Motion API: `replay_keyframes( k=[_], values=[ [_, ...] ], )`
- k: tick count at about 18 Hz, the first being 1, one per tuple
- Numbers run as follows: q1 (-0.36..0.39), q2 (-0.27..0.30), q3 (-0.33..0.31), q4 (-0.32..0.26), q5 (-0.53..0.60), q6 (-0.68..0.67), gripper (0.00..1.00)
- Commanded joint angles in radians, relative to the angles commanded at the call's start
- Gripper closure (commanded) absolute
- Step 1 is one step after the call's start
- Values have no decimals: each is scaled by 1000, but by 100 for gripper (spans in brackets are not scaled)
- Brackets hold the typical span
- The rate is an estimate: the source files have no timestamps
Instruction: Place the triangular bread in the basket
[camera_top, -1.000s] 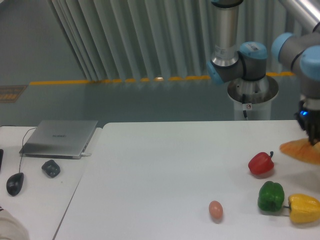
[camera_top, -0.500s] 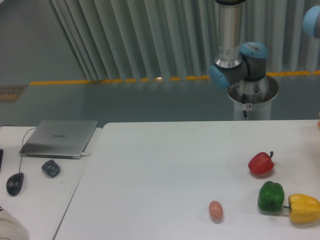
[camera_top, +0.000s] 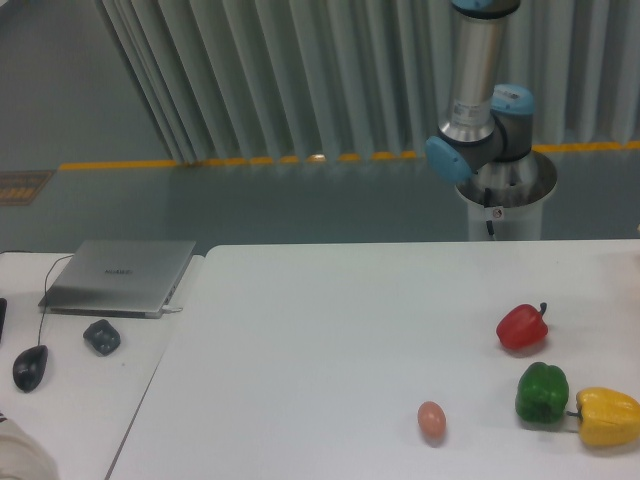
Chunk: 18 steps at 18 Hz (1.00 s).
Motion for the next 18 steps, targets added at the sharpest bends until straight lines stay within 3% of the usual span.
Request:
replay_keyframes(
  k=[1,5,9,18],
  values=[
    [5,0,-2,0,0,0,0],
    [17,-2,-6,2,-6,-6,0],
    [5,-3,-3,8,-89,-3,0],
    [-169,3,8,2,-80,-29,0]
  ],
)
